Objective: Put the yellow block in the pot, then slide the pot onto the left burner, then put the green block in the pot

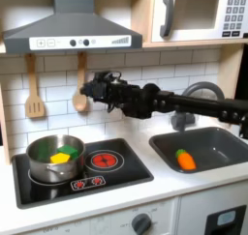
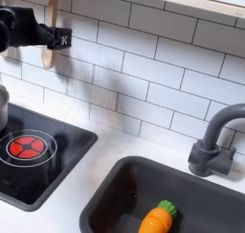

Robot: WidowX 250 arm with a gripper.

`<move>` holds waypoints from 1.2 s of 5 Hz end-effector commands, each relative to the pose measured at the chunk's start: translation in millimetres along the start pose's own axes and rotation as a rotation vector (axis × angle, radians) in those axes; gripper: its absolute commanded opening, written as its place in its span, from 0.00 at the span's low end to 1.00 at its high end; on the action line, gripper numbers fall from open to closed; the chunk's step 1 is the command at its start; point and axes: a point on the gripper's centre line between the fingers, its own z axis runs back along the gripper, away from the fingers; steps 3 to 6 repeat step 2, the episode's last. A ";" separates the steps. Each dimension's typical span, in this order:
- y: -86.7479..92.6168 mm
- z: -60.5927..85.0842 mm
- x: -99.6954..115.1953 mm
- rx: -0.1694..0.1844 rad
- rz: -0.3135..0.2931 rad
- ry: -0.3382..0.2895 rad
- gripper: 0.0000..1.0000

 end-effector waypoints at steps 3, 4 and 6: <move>-0.6 1.1 0.6 0.001 -0.001 0.001 1.00; -0.6 1.1 0.6 0.001 -0.001 0.001 1.00; -0.6 1.1 0.6 0.001 -0.001 0.001 1.00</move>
